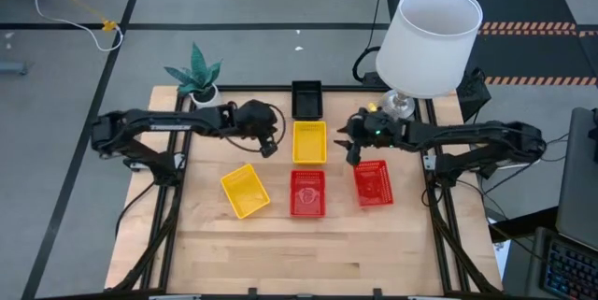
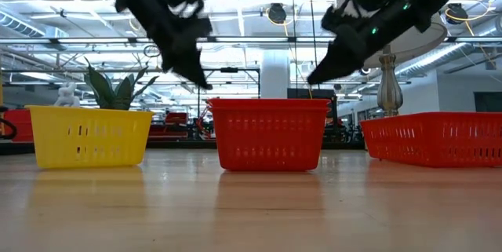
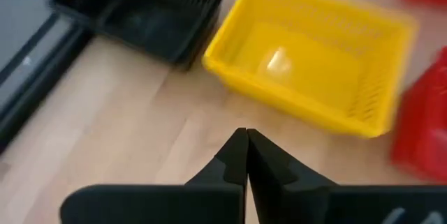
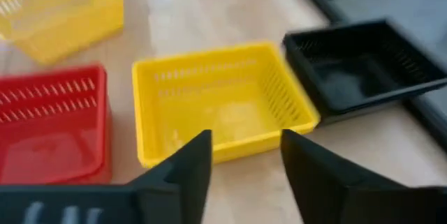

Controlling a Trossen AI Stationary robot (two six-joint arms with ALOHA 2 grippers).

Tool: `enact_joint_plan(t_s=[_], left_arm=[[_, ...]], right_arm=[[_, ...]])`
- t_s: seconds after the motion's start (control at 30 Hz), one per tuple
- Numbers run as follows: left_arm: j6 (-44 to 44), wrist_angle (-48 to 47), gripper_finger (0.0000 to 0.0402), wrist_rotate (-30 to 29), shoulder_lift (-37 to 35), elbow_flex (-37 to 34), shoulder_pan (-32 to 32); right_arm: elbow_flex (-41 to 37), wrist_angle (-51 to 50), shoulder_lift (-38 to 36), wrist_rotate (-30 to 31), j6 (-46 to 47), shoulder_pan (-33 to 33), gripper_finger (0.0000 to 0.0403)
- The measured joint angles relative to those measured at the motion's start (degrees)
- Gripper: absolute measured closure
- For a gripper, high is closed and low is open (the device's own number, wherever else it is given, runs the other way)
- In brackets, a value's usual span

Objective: Stack baskets by color
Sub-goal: Adjust the stacked yellow bins, then stack the bottom yellow bin on top of the top yellow bin

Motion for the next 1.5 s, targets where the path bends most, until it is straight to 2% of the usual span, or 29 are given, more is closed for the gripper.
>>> enact_joint_plan(t_s=[0.13, 0.23, 0.33, 0.43, 0.63, 0.87, 1.23, 1.5], left_arm=[[-3.48, -4.26, 0.0390, -0.07, -4.35, 0.04, -5.33], [-6.68, -7.54, 0.0398, -3.17, -5.85, 0.04, -10.66], [-8.47, -7.37, 0.0395, -6.99, -6.05, 0.02, -15.82], [-8.22, -6.66, 0.0385, -7.52, -6.08, 0.02, -18.75], [-11.26, -6.57, 0.0381, -8.05, -6.06, 0.02, -21.50], [-12.56, -6.48, 0.0380, -10.04, -6.06, 0.02, -24.16], [-12.76, -6.53, 0.0380, -10.09, -6.06, 0.02, -24.61], [-12.95, -6.59, 0.0380, -10.05, -6.04, 0.02, -27.15]], right_arm=[[-0.04, 1.93, 6.30, 0.09, -0.07, 1.12, 0.0304], [-0.04, 3.13, 10.14, 0.21, 0.09, 1.57, 0.0344], [-0.06, 6.52, 13.23, 0.24, 0.16, 2.24, 0.0376], [0.00, 8.16, 15.91, 0.28, 0.15, 2.98, 0.0398], [0.00, 10.88, 19.48, 0.70, 0.65, 4.16, 0.0398], [-0.04, 13.53, 19.52, 2.17, 0.02, 4.25, 0.0402], [-0.04, 12.79, 19.43, 3.50, -1.29, 4.21, 0.0401], [-0.04, 6.03, 12.89, 3.62, 0.15, 4.91, 0.0401]])
